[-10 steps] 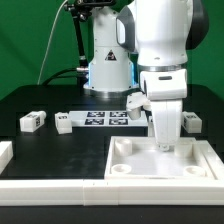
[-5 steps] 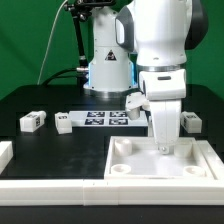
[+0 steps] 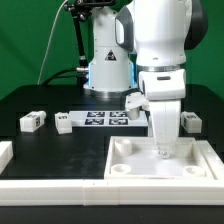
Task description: Assemble one leg
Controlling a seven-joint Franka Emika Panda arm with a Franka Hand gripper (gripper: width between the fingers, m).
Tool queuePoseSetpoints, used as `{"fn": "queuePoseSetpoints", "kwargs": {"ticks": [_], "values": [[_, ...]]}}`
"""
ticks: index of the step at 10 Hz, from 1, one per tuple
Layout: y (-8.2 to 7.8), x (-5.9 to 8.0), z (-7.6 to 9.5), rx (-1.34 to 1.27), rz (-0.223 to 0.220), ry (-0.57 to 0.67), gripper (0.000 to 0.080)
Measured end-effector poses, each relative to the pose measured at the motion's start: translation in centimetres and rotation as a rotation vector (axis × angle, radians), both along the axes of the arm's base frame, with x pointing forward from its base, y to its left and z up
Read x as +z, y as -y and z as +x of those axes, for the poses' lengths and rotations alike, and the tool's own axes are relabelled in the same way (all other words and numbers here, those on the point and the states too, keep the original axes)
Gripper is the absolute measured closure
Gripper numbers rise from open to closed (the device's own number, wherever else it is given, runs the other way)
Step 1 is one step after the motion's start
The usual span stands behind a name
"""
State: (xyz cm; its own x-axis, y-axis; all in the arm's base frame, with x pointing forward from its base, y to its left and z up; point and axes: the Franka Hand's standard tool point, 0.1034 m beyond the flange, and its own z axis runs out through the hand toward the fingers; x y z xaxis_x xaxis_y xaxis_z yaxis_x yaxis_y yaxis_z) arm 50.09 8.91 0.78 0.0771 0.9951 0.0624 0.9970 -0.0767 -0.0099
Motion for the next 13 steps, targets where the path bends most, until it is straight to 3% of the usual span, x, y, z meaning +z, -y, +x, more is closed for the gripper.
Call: {"fn": "queuePoseSetpoints", "kwargs": {"ticks": [4,7,8,13], "values": [[0.0,0.0,0.0,-0.001,0.000,0.000,0.0150],[-0.8,3.8,-2.0,-0.068,-0.022,0.012,0.0150],[-1.2,4.5,-3.0,-0.105,-0.027,0.012,0.0150],[-1.2,4.4,-3.2,-0.267,-0.025,-0.002,0.0150]]}}
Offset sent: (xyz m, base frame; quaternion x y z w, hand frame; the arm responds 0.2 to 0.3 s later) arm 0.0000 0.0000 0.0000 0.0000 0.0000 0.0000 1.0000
